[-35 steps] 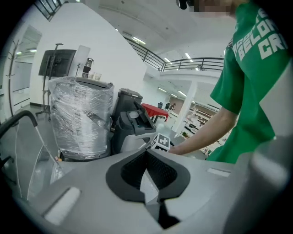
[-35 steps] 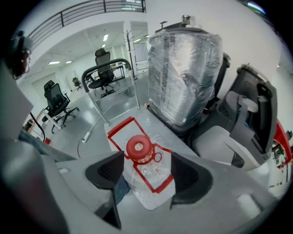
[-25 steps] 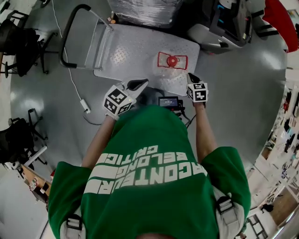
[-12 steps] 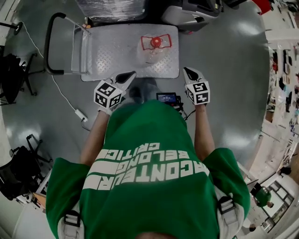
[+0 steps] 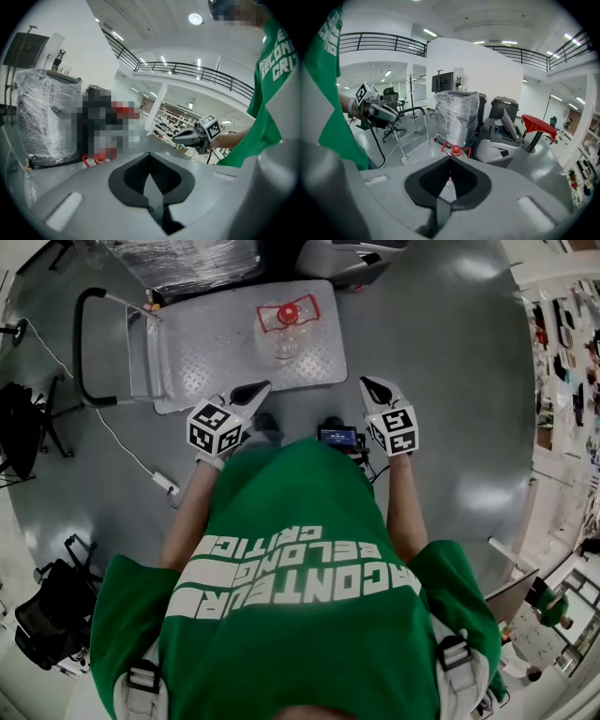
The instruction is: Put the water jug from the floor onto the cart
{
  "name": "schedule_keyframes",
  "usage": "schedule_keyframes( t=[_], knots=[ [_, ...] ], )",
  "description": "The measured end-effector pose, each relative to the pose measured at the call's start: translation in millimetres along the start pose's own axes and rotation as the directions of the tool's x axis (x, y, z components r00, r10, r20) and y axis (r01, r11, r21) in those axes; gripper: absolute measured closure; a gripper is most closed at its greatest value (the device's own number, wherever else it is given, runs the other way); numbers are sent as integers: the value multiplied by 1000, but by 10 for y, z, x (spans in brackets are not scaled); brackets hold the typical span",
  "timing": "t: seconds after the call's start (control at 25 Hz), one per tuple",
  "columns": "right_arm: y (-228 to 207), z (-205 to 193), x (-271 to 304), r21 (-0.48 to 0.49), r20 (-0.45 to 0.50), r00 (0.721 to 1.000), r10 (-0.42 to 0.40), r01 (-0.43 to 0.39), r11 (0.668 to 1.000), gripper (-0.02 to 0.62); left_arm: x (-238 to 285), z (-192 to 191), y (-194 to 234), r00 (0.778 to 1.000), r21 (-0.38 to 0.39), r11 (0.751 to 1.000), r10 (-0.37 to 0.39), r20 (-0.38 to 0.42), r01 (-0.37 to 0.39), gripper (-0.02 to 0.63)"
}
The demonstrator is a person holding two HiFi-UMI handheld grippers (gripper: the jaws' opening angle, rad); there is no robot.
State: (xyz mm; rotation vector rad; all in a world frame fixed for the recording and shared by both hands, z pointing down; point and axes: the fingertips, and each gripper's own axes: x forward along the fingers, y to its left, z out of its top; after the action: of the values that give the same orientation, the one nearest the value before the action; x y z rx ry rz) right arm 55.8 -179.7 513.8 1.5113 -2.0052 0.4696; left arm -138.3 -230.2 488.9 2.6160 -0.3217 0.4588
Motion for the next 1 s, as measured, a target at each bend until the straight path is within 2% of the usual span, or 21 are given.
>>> schedule_keyframes(
  t=[0.28, 0.64, 1.0],
  knots=[
    [-274, -336, -390, 49, 1, 999, -39, 39, 998, 603, 382, 9, -272, 999, 12, 1000, -23, -37, 24, 595],
    [-748, -850, -926, 118, 0, 998, -62, 62, 991, 603, 1003, 24, -951, 994, 20, 996, -83, -78, 84, 594],
    [-997, -1194, -1217, 115, 26, 1000, 5, -8, 993, 603, 1263, -173, -1490, 994, 0, 1000, -17, -104, 17, 594]
  ],
)
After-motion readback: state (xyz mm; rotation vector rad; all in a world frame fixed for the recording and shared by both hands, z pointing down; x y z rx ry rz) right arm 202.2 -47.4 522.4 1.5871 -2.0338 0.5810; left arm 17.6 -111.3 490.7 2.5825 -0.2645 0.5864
